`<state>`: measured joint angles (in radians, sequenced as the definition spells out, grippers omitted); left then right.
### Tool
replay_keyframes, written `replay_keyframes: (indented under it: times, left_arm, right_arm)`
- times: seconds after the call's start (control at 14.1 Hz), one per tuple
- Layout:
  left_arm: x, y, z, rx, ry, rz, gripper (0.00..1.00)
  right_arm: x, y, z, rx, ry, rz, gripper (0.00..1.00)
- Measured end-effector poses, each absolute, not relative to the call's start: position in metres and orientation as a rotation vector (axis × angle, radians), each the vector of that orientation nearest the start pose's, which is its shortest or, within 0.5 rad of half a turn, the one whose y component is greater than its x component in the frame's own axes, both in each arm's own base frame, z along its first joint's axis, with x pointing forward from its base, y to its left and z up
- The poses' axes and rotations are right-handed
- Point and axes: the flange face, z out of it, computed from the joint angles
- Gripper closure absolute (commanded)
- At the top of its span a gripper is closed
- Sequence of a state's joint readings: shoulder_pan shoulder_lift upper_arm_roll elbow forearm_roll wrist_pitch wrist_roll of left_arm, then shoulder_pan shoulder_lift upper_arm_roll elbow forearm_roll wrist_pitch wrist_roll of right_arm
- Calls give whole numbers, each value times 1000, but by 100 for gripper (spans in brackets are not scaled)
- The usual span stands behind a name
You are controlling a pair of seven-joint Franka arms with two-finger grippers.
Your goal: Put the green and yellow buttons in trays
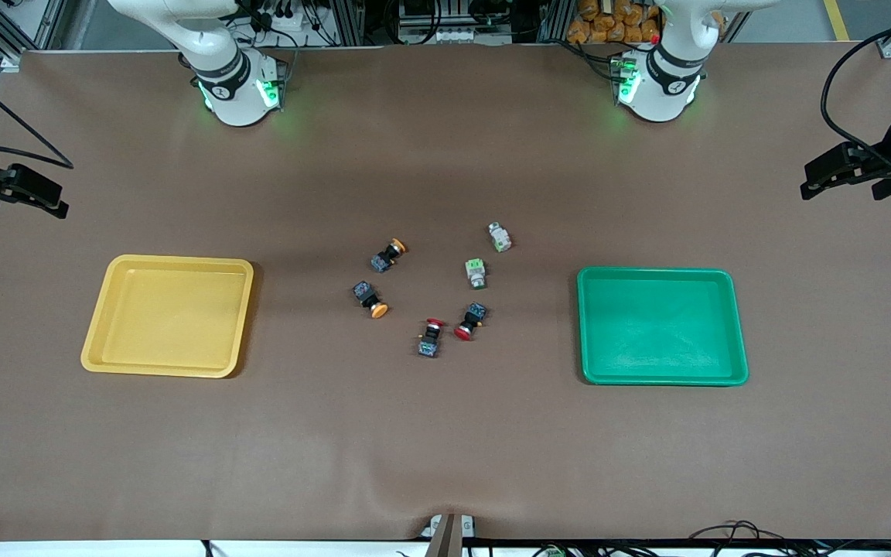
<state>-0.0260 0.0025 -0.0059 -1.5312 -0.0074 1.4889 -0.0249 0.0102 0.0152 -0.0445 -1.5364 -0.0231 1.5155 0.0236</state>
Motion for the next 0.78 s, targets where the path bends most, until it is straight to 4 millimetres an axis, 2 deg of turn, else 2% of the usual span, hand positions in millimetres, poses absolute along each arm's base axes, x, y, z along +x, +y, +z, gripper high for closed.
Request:
replay_keyframes:
  times: [0.28, 0.78]
  left_arm:
    - [547, -17, 636, -3147, 8, 67, 0]
    - [546, -14, 636, -3126, 5, 78, 0]
  right_arm:
    - [554, -17, 631, -3174, 79, 45, 0]
    - [564, -13, 612, -3176, 66, 93, 0]
